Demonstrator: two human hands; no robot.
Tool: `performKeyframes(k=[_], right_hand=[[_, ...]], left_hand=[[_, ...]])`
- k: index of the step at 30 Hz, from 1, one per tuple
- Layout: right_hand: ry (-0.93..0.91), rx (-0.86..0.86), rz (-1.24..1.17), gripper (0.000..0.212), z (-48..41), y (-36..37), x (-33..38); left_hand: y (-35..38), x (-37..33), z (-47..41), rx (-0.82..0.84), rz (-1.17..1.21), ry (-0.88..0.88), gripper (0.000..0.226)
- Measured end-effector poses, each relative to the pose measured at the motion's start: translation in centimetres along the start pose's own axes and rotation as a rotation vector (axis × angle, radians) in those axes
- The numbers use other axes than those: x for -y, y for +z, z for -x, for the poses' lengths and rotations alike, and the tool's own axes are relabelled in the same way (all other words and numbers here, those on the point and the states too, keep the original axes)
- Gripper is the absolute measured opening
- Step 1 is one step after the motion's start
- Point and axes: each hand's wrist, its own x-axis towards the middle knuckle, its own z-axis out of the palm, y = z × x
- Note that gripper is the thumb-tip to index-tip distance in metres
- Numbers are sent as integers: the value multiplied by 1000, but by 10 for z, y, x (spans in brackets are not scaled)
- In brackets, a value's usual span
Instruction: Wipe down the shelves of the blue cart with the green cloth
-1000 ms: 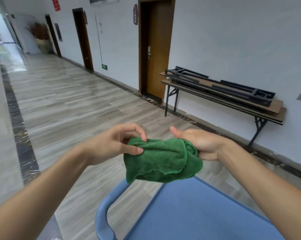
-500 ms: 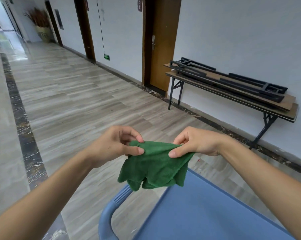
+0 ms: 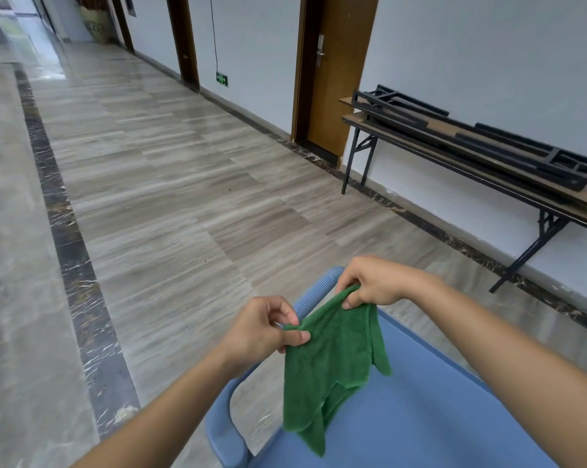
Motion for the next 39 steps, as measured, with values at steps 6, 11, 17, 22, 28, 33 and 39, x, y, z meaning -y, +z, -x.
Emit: performKeyframes(k=[6, 11, 17, 22, 28, 33, 39], right_hand=[[-15, -272, 45, 24, -106, 25, 18], [-3, -360, 118, 29, -166, 57, 39], [119, -292, 155, 25, -191, 94, 46], [190, -351, 105, 30, -184, 117, 35], [150, -460, 63, 40, -144, 128, 17], [289, -481, -51, 65, -77, 144, 0], [500, -621, 30, 64, 48, 142, -33]], left_hand=[[-28, 48, -53, -290, -68, -45, 25], [-63, 85, -74, -425, -124, -90, 24], [-73, 121, -86, -342, -132, -168, 20], [-58, 140, -85, -136, -341, -193, 10], [-46, 107, -96, -117, -261, -117, 7], [-13, 87, -96, 75, -653, -4, 53], [44, 24, -85, 114, -1055, 261, 54]])
